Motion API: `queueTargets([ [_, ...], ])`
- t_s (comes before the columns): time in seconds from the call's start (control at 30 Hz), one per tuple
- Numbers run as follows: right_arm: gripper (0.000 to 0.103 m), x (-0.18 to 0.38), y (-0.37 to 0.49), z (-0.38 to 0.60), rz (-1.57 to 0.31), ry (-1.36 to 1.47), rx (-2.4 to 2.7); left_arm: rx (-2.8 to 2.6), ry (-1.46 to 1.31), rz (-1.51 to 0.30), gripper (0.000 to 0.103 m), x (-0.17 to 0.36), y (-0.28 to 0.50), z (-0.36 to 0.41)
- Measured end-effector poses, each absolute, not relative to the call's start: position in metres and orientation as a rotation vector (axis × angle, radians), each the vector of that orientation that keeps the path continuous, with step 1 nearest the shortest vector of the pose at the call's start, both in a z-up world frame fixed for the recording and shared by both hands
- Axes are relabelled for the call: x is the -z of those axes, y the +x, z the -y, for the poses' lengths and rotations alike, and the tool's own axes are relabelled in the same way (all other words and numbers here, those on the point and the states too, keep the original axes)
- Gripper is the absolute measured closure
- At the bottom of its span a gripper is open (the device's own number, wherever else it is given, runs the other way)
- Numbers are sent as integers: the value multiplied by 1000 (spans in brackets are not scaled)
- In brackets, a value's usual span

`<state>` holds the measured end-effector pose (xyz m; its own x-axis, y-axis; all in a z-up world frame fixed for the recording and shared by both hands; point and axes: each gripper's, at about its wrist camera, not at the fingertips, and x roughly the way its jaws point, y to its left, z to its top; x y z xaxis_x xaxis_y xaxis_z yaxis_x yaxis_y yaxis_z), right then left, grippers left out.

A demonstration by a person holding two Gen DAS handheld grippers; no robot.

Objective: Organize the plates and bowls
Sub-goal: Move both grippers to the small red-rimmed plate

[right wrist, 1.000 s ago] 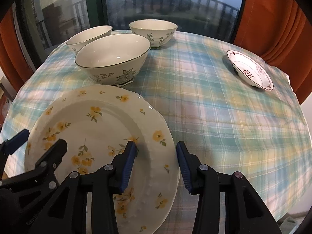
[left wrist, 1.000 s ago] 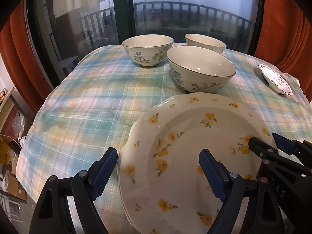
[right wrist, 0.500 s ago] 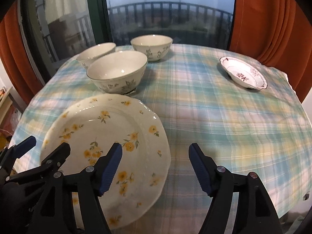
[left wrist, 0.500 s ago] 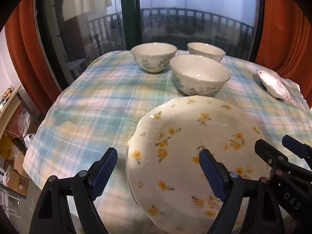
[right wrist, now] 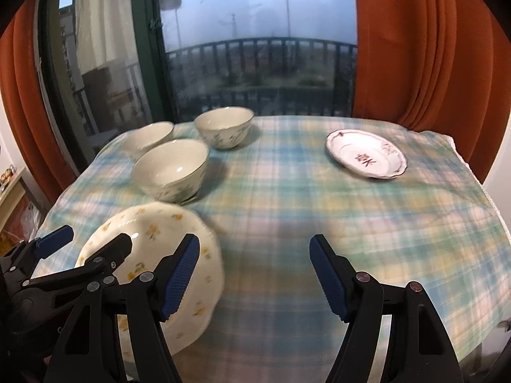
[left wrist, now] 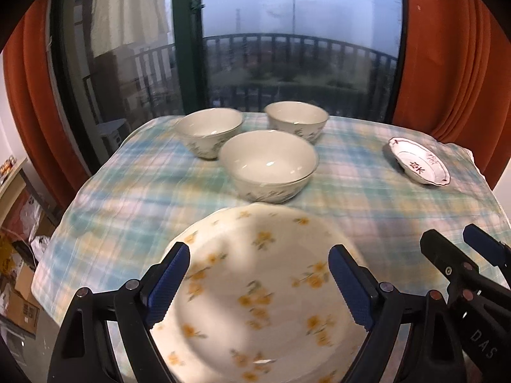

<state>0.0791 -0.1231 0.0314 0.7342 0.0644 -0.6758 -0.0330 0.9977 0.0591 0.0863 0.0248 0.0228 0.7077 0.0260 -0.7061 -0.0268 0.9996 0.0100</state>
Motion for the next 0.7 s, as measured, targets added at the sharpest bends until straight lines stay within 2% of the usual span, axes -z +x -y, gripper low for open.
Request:
queueTargets([
  [0.33,29,-45,117,187,-692,101,-23,8,61,-747,13,-46,140,41],
  [0.6,28,-73,153,245,-580,138,15,75,106,-692,13,-68,195,103],
  [0.7,25,-83,169,266,-567,121,35,73,101,-675,13,-73,214,121],
])
